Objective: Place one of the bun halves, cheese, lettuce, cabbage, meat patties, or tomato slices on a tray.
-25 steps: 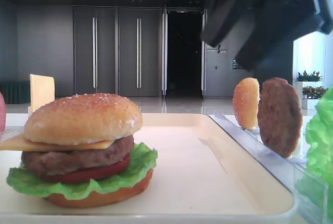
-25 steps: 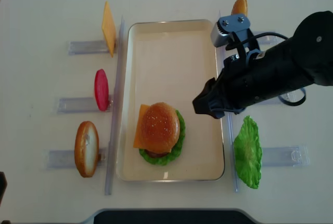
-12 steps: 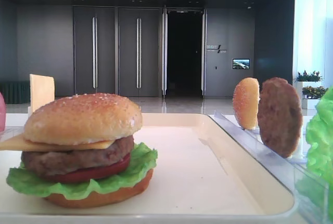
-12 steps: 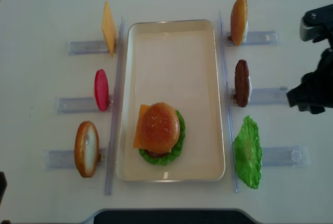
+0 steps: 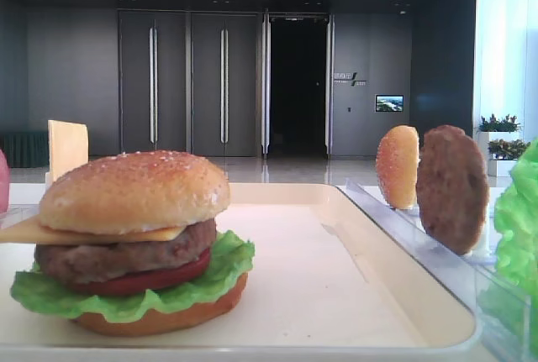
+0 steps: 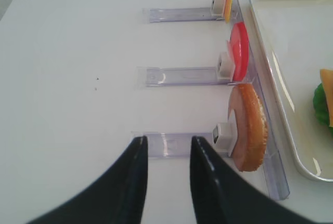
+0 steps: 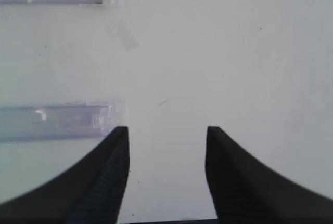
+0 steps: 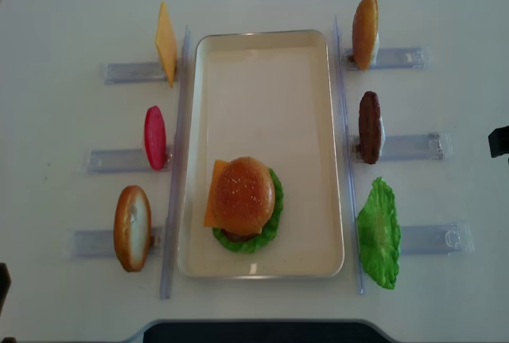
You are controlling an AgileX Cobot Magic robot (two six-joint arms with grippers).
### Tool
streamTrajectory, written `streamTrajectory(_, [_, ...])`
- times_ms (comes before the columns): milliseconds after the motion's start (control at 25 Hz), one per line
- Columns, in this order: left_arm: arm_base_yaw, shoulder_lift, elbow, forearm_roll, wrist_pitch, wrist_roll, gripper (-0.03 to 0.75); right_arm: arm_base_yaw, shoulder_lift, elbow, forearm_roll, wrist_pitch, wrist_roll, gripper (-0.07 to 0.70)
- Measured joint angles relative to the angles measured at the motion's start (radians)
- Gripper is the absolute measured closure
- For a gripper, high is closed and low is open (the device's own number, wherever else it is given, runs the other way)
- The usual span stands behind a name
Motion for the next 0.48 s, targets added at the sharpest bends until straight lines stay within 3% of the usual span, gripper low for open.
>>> streamTrajectory(280, [0.000, 0.000, 0.000, 0.000, 0.000, 0.000, 0.496, 0.000, -0.015, 0.000, 0.002, 0.019, 0.019, 0.277])
streamTrajectory(480, [0.000, 0.000, 0.000, 0.000, 0.000, 0.000, 0.496, 0.000, -0.160, 0.009, 0.002, 0.017, 0.019, 0.283])
